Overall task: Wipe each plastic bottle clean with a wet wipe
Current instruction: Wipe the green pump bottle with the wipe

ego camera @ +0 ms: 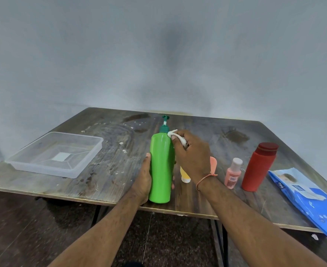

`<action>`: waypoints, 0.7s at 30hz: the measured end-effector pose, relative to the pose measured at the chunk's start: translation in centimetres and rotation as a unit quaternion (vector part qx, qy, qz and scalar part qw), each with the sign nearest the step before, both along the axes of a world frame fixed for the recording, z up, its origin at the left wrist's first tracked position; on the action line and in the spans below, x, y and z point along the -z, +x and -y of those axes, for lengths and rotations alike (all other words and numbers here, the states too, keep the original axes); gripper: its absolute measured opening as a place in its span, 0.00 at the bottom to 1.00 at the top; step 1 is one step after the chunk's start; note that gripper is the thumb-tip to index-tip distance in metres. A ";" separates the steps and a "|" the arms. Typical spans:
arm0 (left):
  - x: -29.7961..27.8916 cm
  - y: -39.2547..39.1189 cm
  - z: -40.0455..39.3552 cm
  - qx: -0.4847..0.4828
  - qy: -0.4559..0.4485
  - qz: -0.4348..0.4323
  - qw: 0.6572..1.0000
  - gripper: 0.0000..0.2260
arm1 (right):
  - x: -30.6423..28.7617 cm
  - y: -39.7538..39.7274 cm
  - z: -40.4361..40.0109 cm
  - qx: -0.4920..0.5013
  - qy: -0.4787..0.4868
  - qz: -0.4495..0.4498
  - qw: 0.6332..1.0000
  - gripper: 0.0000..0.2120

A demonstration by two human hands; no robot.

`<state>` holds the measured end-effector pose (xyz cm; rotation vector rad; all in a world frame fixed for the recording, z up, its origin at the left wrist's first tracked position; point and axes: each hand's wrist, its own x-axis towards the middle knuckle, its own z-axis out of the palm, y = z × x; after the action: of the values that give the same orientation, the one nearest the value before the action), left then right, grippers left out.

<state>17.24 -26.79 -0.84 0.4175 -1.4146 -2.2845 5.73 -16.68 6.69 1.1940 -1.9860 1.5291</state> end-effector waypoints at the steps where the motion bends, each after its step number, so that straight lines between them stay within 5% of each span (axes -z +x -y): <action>1: 0.0 0.0 0.0 -0.001 0.003 -0.002 1.000 0.39 | 0.2 0.2 -0.2 -0.005 0.000 -0.007 1.000 0.06; 8: -0.3 0.1 0.0 -0.050 -0.033 0.014 0.998 0.33 | 4.1 2.1 -3.6 -0.089 0.087 -0.166 0.978 0.07; 17: -0.3 0.3 -0.1 -0.016 -0.021 0.007 1.000 0.38 | -0.6 0.2 0.8 -0.006 0.050 -0.154 0.987 0.08; 21: -0.1 0.1 -0.2 -0.016 -0.022 -0.001 1.000 0.38 | 0.4 0.2 -0.8 -0.045 0.070 -0.207 0.975 0.08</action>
<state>17.36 -26.60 -0.72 0.4218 -1.4441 -2.2245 5.88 -15.88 6.32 1.5345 -1.7975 1.0776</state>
